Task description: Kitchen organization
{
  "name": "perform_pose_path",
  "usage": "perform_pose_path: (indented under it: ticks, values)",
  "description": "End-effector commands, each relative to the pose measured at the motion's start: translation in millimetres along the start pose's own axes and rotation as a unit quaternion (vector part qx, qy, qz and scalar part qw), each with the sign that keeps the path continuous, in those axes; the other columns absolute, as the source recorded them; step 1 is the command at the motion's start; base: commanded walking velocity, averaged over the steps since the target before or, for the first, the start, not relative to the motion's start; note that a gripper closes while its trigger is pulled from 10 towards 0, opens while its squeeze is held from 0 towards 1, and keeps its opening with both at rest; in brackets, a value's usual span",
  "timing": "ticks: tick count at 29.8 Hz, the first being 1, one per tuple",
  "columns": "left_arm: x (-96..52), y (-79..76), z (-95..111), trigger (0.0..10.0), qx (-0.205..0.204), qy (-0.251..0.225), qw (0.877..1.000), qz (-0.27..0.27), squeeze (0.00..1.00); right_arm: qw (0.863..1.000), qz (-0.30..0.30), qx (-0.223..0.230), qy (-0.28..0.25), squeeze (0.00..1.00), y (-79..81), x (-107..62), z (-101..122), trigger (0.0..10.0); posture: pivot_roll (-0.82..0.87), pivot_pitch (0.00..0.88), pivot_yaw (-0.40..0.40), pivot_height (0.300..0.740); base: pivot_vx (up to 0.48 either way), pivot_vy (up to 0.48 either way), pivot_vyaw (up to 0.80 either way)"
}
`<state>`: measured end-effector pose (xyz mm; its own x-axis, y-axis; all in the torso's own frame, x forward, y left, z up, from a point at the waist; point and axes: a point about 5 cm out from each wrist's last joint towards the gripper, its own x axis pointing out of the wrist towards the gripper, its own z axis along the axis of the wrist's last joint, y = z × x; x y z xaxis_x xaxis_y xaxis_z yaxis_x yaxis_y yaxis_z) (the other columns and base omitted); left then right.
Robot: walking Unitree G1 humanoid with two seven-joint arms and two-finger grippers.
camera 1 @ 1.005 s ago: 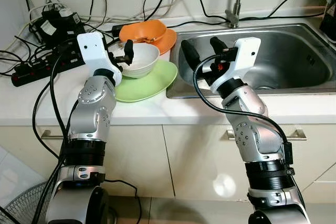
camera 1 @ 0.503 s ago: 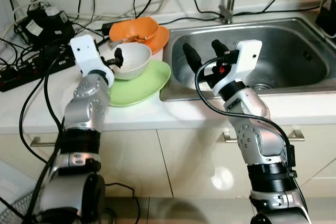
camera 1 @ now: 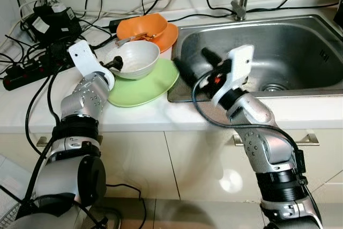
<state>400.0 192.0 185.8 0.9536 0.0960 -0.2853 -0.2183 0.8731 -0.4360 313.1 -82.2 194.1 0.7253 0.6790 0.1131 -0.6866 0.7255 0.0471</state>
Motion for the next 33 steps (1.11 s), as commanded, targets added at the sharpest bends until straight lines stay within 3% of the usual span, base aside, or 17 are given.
perform_pose_path:
  ticks: [1, 3, 10, 13, 17, 18, 19, 23, 33]
  values:
    - [0.2, -1.7, 9, 10.0, -0.005, -0.001, 1.0, -0.007, 0.0, 0.999, 0.034, -0.002, 0.012, 0.09, 9.8, 1.1, -1, 10.0, -0.11, 0.0, 0.196, 0.74, 0.0, 0.0, 0.0]
    - [0.7, -3.7, 8, 10.0, -0.011, 0.006, 1.0, -0.013, 0.0, 0.998, 0.05, -0.01, 0.037, 0.0, 11.6, -2.2, -7, 10.0, -0.11, 0.0, 0.197, 0.74, 0.0, 0.0, 0.0]
    - [2.8, -4.8, 0, 10.0, -0.029, 0.043, 0.999, -0.019, 0.0, 0.997, 0.056, -0.011, 0.051, 0.0, 12.1, -6.1, -9, 10.0, -0.11, 0.0, 0.197, 0.74, 0.0, 0.0, 0.0]
    - [3.8, 0.0, -7, 10.0, -0.064, 0.065, 0.996, -0.016, 0.0, 0.997, 0.058, -0.014, 0.052, 0.0, 12.6, -6.5, -9, 10.0, -0.11, 0.0, 0.197, 0.74, 0.0, 0.0, 0.0]
    - [4.0, 2.6, -8, 10.0, -0.08, 0.063, 0.995, -0.01, 0.0, 0.997, 0.059, -0.015, 0.052, 0.0, 13.1, -6.4, -9, 10.0, -0.11, 0.0, 0.197, 0.74, 0.0, 0.0, 0.0]
    - [4.2, 4.8, -9, 0.0, -0.094, 0.065, 0.993, -0.006, 0.0, 0.997, 0.06, -0.016, 0.053, 0.0, 13.6, -6.2, -9, 10.0, -0.11, 0.0, 0.197, 0.74, 0.0, 0.0, 0.0]
    - [4.5, 8.6, -12, 0.0, -0.119, 0.07, 0.99, 0.0, 0.0, 0.997, 0.06, -0.018, 0.054, 0.0, 14.6, -5.6, -9, 10.0, -0.11, 0.0, 0.196, 0.74, 0.0, 0.0, 0.0]
    - [4.8, 11.4, -14, 0.0, -0.139, 0.073, 0.988, 0.007, 0.0, 0.996, 0.062, -0.02, 0.055, 0.0, 16.2, -5.2, -9, 10.0, -0.11, 0.0, 0.195, 0.74, 0.0, 0.0, 0.0]
    - [5.2, 14.6, -10, 0.0, -0.153, 0.066, 0.986, 0.016, 0.0, 0.996, 0.066, -0.025, 0.057, 0.0, 16.8, -4.1, -10, 10.0, -0.1, 0.0, 0.194, 0.74, 0.0, 0.0, 0.0]
